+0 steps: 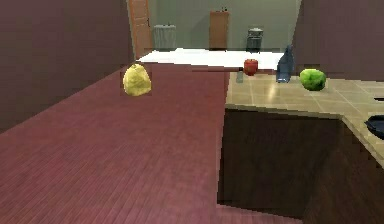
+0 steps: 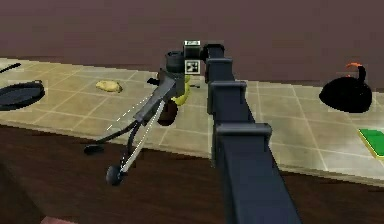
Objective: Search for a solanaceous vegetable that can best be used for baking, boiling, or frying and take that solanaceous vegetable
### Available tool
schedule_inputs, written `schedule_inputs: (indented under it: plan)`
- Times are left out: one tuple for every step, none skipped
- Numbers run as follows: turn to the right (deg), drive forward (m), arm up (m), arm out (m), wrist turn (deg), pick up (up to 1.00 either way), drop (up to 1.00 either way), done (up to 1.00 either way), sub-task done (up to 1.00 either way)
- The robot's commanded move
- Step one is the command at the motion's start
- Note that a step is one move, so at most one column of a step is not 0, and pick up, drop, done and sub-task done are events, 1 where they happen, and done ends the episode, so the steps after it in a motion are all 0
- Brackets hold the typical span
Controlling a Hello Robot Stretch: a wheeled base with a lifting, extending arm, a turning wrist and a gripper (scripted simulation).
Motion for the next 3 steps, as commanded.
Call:
schedule_inputs:
  plan:
    - [0.0, 0.00, 0.00, 0.00, 45.0, 0.00, 0.00, 0.00, 0.00]
    - [0.0, 0.00, 0.00, 0.00, 45.0, 0.00, 0.00, 0.00, 0.00]
    - [0.0, 0.00, 0.00, 0.00, 24.0, 0.00, 0.00, 0.00, 0.00]
